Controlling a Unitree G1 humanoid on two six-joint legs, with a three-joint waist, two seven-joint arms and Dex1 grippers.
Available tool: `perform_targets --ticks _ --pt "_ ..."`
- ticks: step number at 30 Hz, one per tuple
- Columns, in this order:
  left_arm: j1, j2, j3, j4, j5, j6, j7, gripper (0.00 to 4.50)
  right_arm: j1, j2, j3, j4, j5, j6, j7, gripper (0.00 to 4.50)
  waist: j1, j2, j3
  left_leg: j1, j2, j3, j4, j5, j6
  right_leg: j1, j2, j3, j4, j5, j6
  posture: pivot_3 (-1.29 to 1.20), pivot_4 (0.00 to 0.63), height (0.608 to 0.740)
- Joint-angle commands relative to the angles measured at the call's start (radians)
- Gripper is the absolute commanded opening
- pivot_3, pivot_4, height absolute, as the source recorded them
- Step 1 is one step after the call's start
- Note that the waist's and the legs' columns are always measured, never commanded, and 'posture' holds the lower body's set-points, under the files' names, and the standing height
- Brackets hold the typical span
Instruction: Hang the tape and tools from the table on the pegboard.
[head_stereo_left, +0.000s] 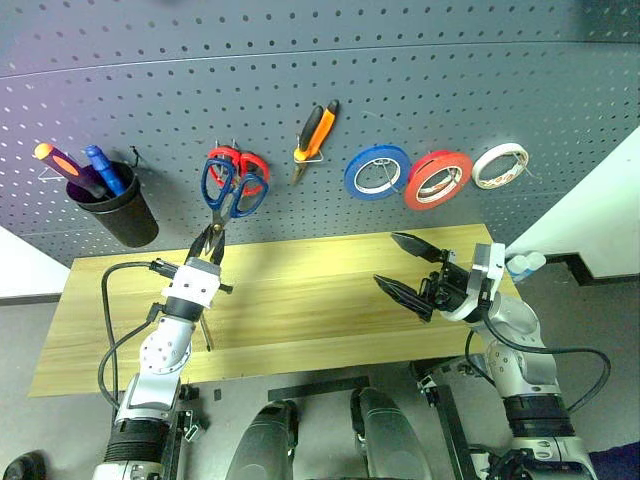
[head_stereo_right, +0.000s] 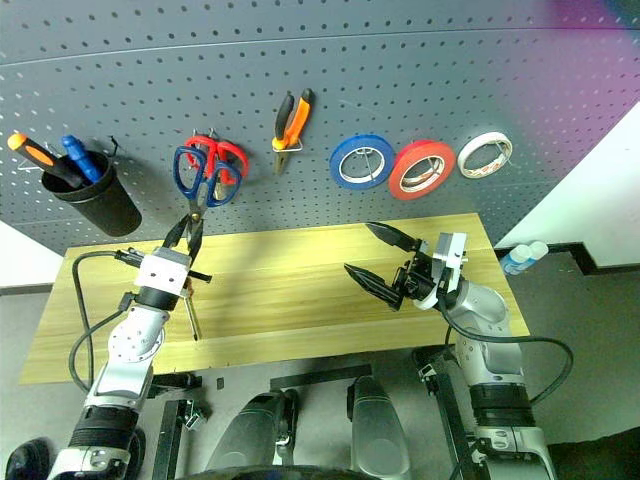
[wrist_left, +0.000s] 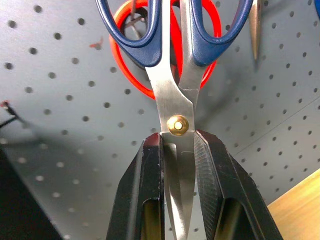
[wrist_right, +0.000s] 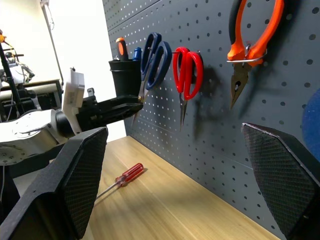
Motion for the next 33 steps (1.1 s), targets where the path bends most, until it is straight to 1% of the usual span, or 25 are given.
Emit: perform_targets --ticks 1,3,5,6,7,8,15,18,22,27,29,31,33 --pt "-0.026 -0.003 0.002 -0.017 -0.043 0.048 -0.022 0.5 -0.001 -0.004 -0.003 -0.035 0.003 -0.008 -0.001 4.5 0.0 0.0 0.0 0.0 0.0 0.0 0.0 0.0 0.0 0.0 0.0 0.0 0.0 0.0 0.0 -0.18 0.204 0.74" --pt "-0.025 -0.008 -0.006 -0.017 -0.11 0.087 -0.085 0.5 -0.001 -0.005 -0.005 -0.034 0.002 -0.01 -0.002 4.5 -0.001 0.0 0.0 0.0 0.0 0.0 0.0 0.0 0.0 0.0 0.0 0.0 0.0 0.0 0.0 -0.18 0.204 0.74" --pt "-0.024 -0.016 -0.002 -0.014 -0.135 0.107 -0.099 1.25 0.002 -0.006 -0.005 -0.037 0.001 -0.009 -0.003 4.5 -0.001 0.0 0.0 0.0 0.0 0.0 0.0 0.0 0.0 0.0 0.0 0.0 0.0 0.0 0.0 -0.19 0.203 0.74" --pt "-0.023 -0.013 -0.005 -0.018 -0.144 0.114 -0.114 1.47 0.004 -0.006 -0.005 -0.04 0.002 -0.009 -0.004 4.5 0.0 0.0 0.0 0.0 0.0 0.0 0.0 0.0 0.0 0.0 0.0 0.0 0.0 0.0 0.0 -0.19 0.203 0.74" --pt "-0.022 -0.013 -0.005 -0.019 -0.134 0.116 -0.108 1.88 0.006 -0.006 -0.005 -0.042 0.002 -0.009 -0.004 4.5 0.0 0.0 0.0 0.0 0.0 0.0 0.0 0.0 0.0 0.0 0.0 0.0 0.0 0.0 0.0 -0.19 0.203 0.74" --pt "-0.02 -0.015 -0.003 -0.023 -0.139 0.12 -0.109 2.14 0.007 -0.006 -0.006 -0.043 0.002 -0.009 -0.004 4.5 0.0 0.0 0.0 0.0 0.0 0.0 0.0 0.0 0.0 0.0 0.0 0.0 0.0 0.0 0.0 -0.19 0.203 0.74" --pt "0.021 -0.01 -0.001 -0.055 -0.156 0.121 -0.137 4.48 0.015 -0.006 -0.002 -0.063 0.024 -0.004 0.024 4.5 -0.001 0.0 0.0 0.0 0.0 0.0 0.0 0.0 0.0 0.0 0.0 0.0 0.0 0.0 0.0 -0.19 0.208 0.74" --pt "0.059 -0.004 0.008 -0.068 -0.148 0.116 -0.131 4.48 0.016 -0.009 0.014 -0.076 0.031 0.006 0.051 4.5 -0.002 0.0 0.0 0.0 0.0 0.0 0.0 0.0 0.0 0.0 0.0 0.0 0.0 0.0 0.0 -0.19 0.212 0.74" --pt "0.131 0.011 0.018 -0.11 -0.192 0.158 -0.169 4.48 -0.008 -0.017 0.015 -0.063 0.038 0.015 0.082 4.5 -0.002 0.0 0.0 0.0 0.0 0.0 0.0 0.0 0.0 0.0 0.0 0.0 0.0 0.0 0.0 -0.18 0.222 0.74" --pt "0.221 0.006 0.073 -0.183 -0.3 0.292 -0.187 4.48 -0.019 -0.024 0.026 -0.06 0.036 0.034 0.107 4.5 0.001 0.0 0.0 0.0 0.001 -0.001 0.0 0.0 0.0 0.0 0.0 0.0 0.0 0.0 0.0 -0.15 0.231 0.74" --pt "0.265 0.007 0.093 -0.205 -0.352 0.371 -0.206 4.48 -0.019 -0.022 0.027 -0.056 0.036 0.039 0.108 4.5 0.001 0.0 0.0 0.0 0.001 -0.001 0.0 0.0 0.0 0.0 0.0 0.001 -0.001 0.0 0.0 -0.14 0.237 0.74" --pt "0.289 -0.005 0.132 -0.22 -0.406 0.466 -0.188 4.48 -0.016 -0.02 0.026 -0.056 0.035 0.043 0.105 4.5 0.0 0.0 0.0 0.0 0.0 -0.001 0.0 0.0 0.0 0.001 0.0 0.001 -0.001 0.0 0.0 -0.13 0.243 0.74" --pt "0.284 0.0 0.172 -0.192 -0.417 0.521 -0.159 4.48 -0.009 -0.022 0.029 -0.057 0.035 0.053 0.105 4.5 0.001 0.0 0.0 0.0 0.0 -0.001 0.0 0.0 0.001 0.001 0.0 0.001 -0.001 0.0 0.0 -0.12 0.249 0.74"
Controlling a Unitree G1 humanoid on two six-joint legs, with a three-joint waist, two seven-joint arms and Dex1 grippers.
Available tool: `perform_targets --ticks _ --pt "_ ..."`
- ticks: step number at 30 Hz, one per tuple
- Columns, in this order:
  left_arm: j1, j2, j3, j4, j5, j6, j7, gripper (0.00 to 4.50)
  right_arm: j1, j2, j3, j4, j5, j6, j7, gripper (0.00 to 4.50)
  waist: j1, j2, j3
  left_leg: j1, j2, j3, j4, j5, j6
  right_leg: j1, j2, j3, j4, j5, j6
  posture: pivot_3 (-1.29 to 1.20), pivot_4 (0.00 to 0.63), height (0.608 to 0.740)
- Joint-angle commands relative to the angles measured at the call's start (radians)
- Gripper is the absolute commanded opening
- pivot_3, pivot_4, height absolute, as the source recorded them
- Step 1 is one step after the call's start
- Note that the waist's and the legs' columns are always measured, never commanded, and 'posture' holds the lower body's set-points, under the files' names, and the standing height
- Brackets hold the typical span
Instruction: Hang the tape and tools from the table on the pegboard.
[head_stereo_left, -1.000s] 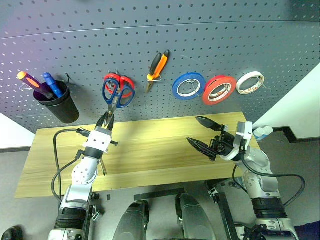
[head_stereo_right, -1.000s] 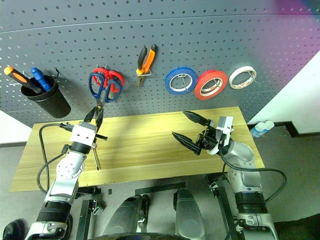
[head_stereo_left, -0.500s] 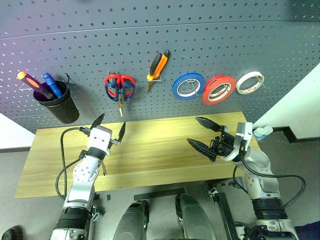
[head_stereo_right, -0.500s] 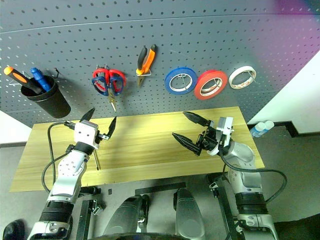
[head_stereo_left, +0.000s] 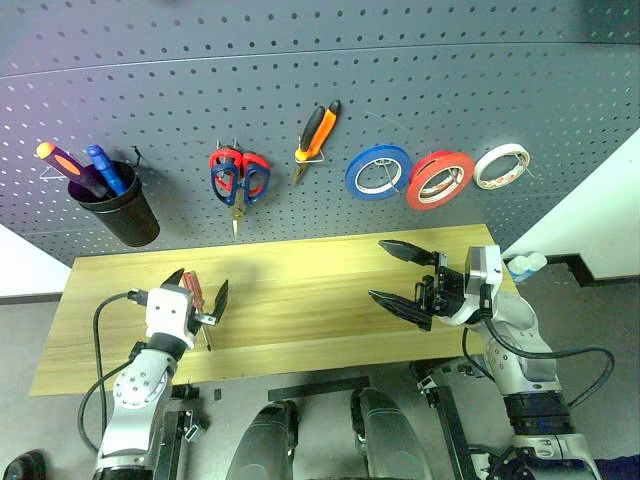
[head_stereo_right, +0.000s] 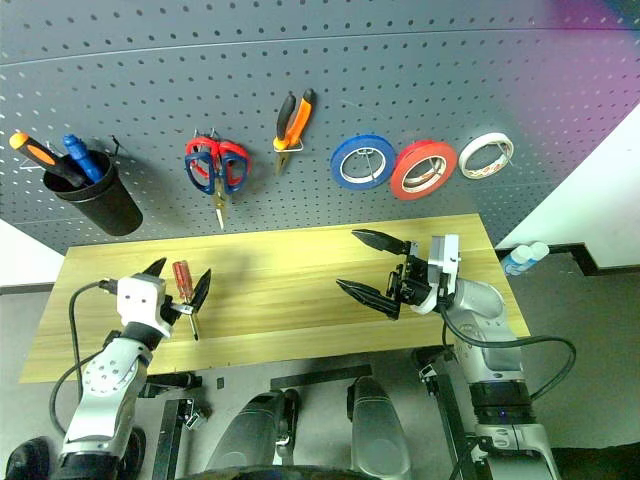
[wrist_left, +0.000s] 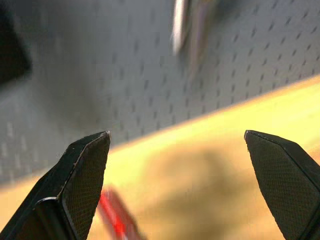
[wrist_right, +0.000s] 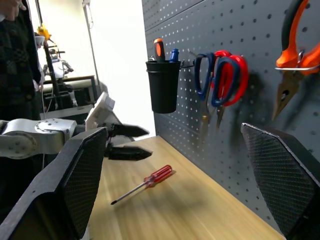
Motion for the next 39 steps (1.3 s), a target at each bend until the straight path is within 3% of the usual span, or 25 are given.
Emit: perform_targets --ticks 1,8,18,29,39 --pt "-0.002 0.012 0.081 -0.003 -0.044 0.11 0.042 4.48 0.006 -0.005 0.0 -0.026 0.019 0.014 0.004 4.5 0.002 0.0 0.0 0.0 0.0 -0.001 0.0 0.0 0.0 0.0 0.0 0.0 0.0 0.0 0.0 -0.11 0.252 0.74" --pt "-0.098 -0.006 0.186 0.103 -0.106 0.276 0.134 4.48 0.022 -0.021 -0.005 -0.05 0.023 0.052 0.002 4.5 0.004 -0.001 0.003 0.0 0.0 -0.001 0.0 0.0 0.0 0.001 0.0 -0.001 0.0 0.0 0.0 -0.09 0.289 0.74" --pt "-0.239 -0.005 0.182 0.158 -0.095 0.351 0.166 4.48 0.085 -0.047 -0.015 -0.133 0.044 0.112 -0.028 4.5 0.019 -0.004 0.025 0.0 0.0 -0.002 -0.001 0.0 0.0 0.0 0.0 -0.001 -0.001 0.0 0.0 -0.09 0.338 0.74" --pt "-0.229 -0.044 0.149 0.09 -0.088 0.52 0.218 4.48 0.148 -0.061 -0.011 -0.216 0.063 0.147 -0.055 4.5 0.025 -0.005 0.057 -0.004 0.0 -0.002 -0.002 -0.001 0.001 -0.002 -0.001 0.0 -0.004 -0.001 0.0 -0.09 0.371 0.74" --pt "-0.248 -0.051 0.144 0.062 -0.088 0.56 0.205 4.48 0.179 -0.064 -0.011 -0.244 0.065 0.154 -0.067 4.5 0.025 -0.006 0.078 -0.005 0.0 -0.002 -0.003 -0.001 0.001 -0.004 -0.001 0.0 -0.004 -0.001 0.0 -0.1 0.38 0.74"
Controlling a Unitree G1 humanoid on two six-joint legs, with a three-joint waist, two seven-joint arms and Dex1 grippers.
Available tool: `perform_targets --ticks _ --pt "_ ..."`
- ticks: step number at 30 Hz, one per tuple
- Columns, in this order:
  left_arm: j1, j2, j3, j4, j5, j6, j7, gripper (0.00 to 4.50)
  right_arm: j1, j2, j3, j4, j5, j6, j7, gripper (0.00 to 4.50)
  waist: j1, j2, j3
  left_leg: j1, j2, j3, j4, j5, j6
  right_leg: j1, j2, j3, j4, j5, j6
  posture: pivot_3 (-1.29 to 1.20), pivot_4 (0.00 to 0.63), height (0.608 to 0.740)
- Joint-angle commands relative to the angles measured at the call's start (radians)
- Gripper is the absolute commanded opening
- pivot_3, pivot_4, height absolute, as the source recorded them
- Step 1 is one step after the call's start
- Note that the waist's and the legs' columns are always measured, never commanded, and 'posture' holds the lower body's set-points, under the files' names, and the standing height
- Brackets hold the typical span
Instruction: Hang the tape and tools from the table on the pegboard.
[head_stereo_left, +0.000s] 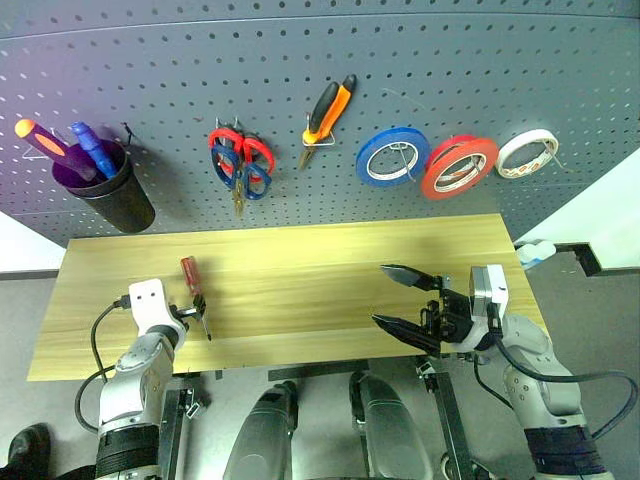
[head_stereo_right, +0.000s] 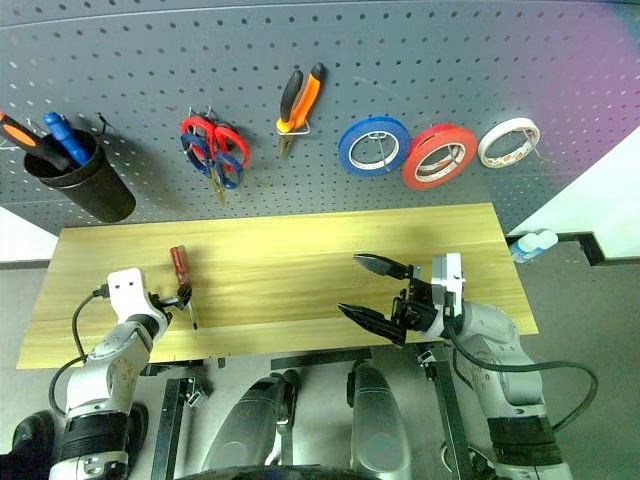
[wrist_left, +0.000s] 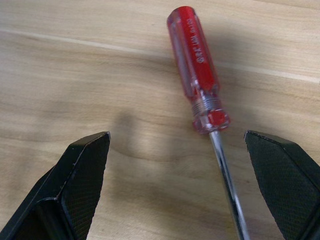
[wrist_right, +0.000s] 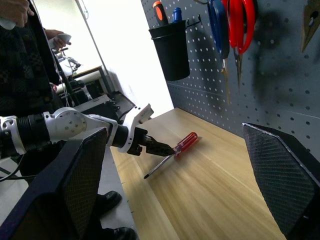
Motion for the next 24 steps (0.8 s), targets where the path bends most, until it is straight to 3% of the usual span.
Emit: perform_targets --ticks 1,17,24 --pt "0.003 0.005 0.002 -0.031 -0.001 0.005 -0.008 4.48 0.01 -0.012 -0.01 -0.043 0.02 -0.002 0.0 4.5 0.0 0.0 0.003 0.0 0.0 0.0 0.0 0.0 0.0 0.0 0.0 0.0 0.0 0.0 0.0 -0.1 0.379 0.74" --pt "-0.139 0.021 -0.019 0.161 0.042 -0.023 -0.023 4.48 0.023 -0.015 -0.016 -0.068 0.023 -0.002 -0.03 4.5 0.0 -0.002 0.013 -0.002 0.0 0.0 -0.004 0.0 0.001 0.0 0.0 -0.001 -0.008 0.0 0.001 -0.14 0.373 0.74" --pt "-0.131 0.012 -0.026 0.195 0.063 -0.002 -0.007 4.48 0.029 -0.024 -0.024 -0.072 0.023 -0.005 -0.037 4.5 -0.002 -0.002 0.013 -0.001 0.0 0.0 -0.011 0.0 0.0 0.0 0.0 -0.001 -0.011 0.0 0.001 -0.14 0.372 0.74"
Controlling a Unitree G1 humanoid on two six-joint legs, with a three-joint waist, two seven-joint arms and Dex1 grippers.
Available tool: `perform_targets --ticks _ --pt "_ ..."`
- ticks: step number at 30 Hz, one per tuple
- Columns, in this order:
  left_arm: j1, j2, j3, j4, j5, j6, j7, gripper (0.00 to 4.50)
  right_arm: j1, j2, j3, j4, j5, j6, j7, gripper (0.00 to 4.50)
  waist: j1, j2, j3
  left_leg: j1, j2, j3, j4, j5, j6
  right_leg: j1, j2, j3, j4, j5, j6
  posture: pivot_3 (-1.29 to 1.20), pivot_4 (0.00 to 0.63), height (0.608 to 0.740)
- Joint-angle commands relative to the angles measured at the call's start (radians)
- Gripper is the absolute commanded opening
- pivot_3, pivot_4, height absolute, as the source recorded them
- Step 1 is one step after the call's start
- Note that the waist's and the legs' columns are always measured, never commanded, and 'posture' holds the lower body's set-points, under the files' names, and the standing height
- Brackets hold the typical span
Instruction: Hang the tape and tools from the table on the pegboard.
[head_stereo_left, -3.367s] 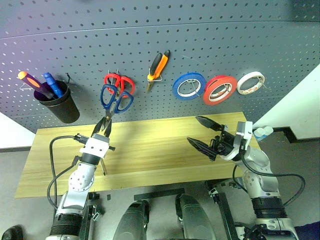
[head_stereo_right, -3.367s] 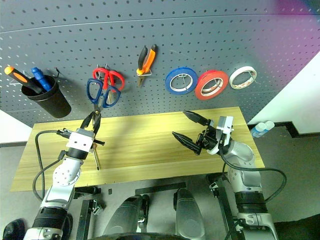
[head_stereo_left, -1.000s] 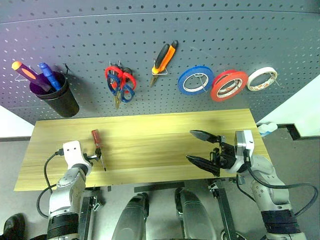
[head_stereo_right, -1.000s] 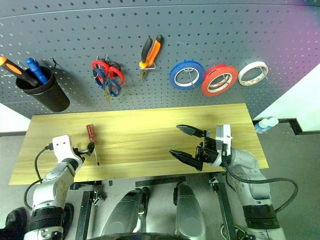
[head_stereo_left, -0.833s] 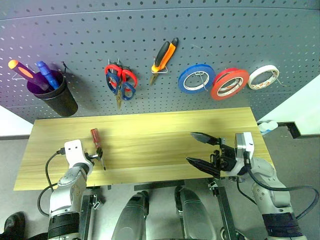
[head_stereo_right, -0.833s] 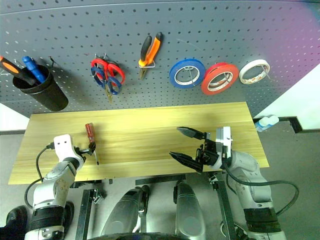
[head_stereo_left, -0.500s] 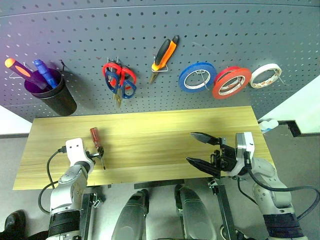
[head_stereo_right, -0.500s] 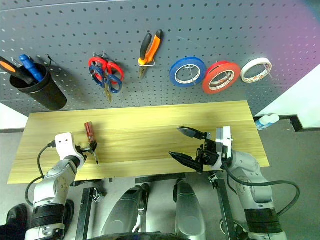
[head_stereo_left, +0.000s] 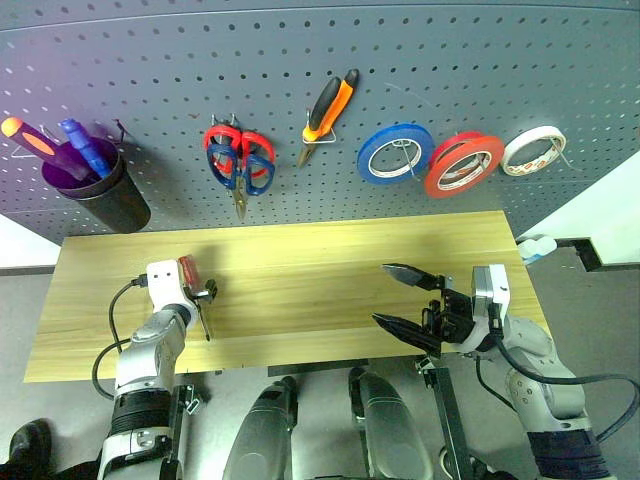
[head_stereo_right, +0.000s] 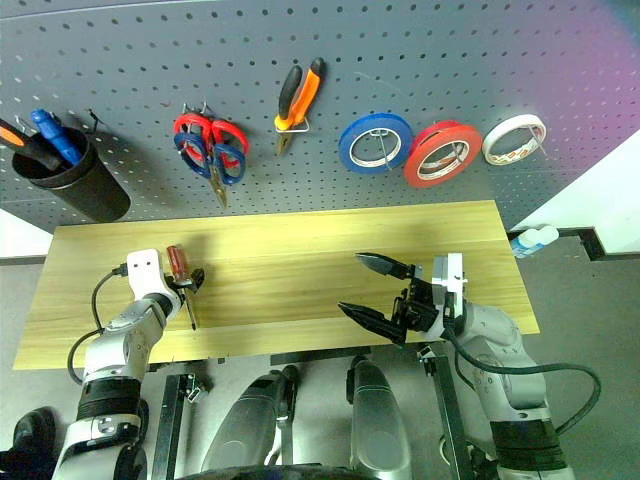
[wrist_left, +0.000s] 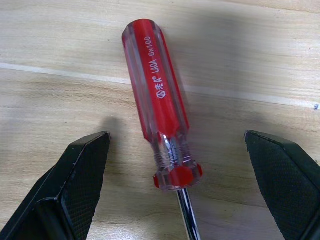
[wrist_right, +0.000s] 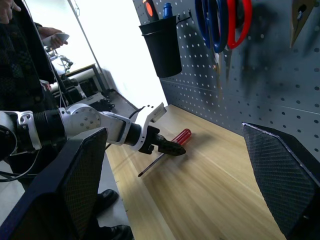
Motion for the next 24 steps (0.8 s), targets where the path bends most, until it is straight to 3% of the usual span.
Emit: perform_targets --ticks 1,4,12,24 --pt "0.028 -0.001 0.007 0.017 0.007 0.016 0.013 4.31 0.013 -0.011 -0.022 -0.04 0.02 -0.009 -0.002 4.5 0.0 0.0 0.0 0.0 0.0 0.0 0.0 0.0 0.0 0.0 0.0 0.0 0.0 0.0 0.0 -0.14 0.371 0.74" --pt "0.026 -0.013 0.029 0.004 -0.003 0.059 0.047 3.6 0.005 -0.009 -0.021 -0.034 0.019 -0.011 -0.005 4.5 0.0 0.0 0.0 0.0 0.0 0.0 -0.001 0.0 -0.001 0.0 0.0 0.0 0.0 0.0 0.0 -0.14 0.37 0.74" --pt "0.027 -0.045 0.066 -0.026 -0.042 0.147 0.074 0.87 -0.019 0.001 -0.015 -0.013 0.014 -0.018 -0.007 4.5 0.001 0.0 0.0 0.001 0.0 0.0 -0.001 0.0 -0.001 0.0 0.0 0.0 0.0 0.0 0.0 -0.12 0.365 0.74" --pt "0.062 -0.072 0.074 -0.129 -0.093 0.151 0.019 0.81 -0.039 -0.001 -0.009 0.009 0.019 -0.023 0.022 4.5 0.002 0.0 0.0 0.001 0.0 0.0 -0.002 0.001 -0.001 0.0 0.0 0.0 0.0 0.0 0.0 -0.12 0.353 0.74"
